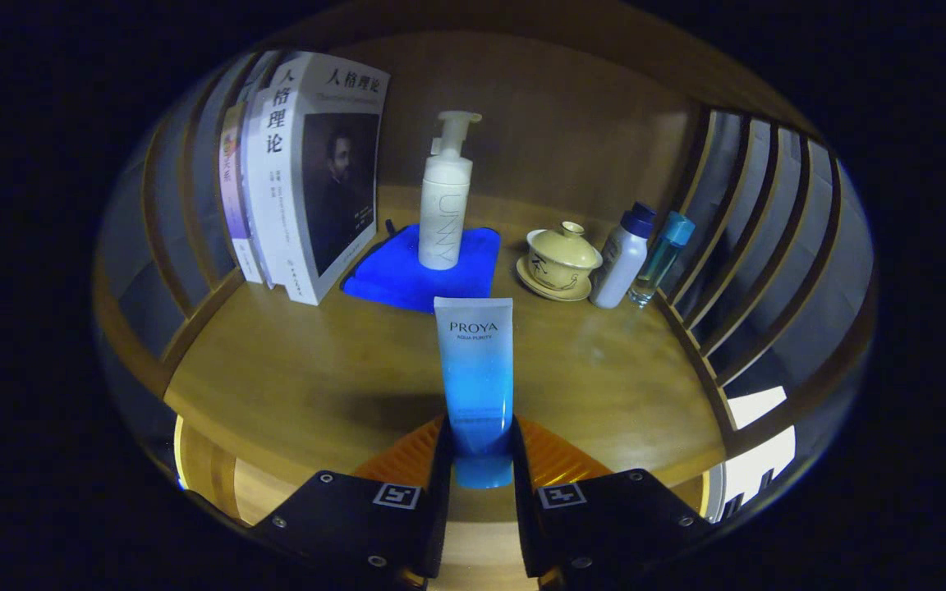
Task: Pull open the drawer, take out the items inside it, and place them on the countertop above the cabinet.
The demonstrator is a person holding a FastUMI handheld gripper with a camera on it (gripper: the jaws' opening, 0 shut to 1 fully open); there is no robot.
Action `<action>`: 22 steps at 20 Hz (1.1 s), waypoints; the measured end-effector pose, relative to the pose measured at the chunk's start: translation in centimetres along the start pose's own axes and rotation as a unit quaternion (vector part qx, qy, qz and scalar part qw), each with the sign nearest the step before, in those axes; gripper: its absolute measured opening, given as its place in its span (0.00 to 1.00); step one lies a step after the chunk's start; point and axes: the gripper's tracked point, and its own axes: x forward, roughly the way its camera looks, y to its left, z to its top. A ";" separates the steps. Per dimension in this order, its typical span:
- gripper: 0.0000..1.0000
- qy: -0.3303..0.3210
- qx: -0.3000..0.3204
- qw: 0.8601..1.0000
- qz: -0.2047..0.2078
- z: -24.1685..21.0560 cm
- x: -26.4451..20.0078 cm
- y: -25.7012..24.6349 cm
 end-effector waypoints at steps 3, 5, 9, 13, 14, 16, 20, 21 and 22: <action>0.41 -0.014 -0.005 1.000 0.007 0.7 1.3 -0.1; 0.43 -0.026 -0.017 0.999 0.012 0.7 1.8 0.0; 0.48 -0.039 -0.033 0.999 0.013 0.9 1.5 0.0; 0.83 -0.081 0.006 0.995 0.050 1.0 -1.2 1.6; 0.94 -0.103 0.027 0.992 0.065 1.5 -2.7 2.1; 0.95 -0.147 0.051 0.985 0.075 1.8 -6.1 1.9; 0.95 -0.231 0.047 0.970 0.052 0.4 -14.2 0.4; 0.95 -0.251 0.048 0.966 0.049 -0.1 -16.2 0.5; 0.95 -0.269 0.053 0.960 0.051 -0.7 -18.2 0.5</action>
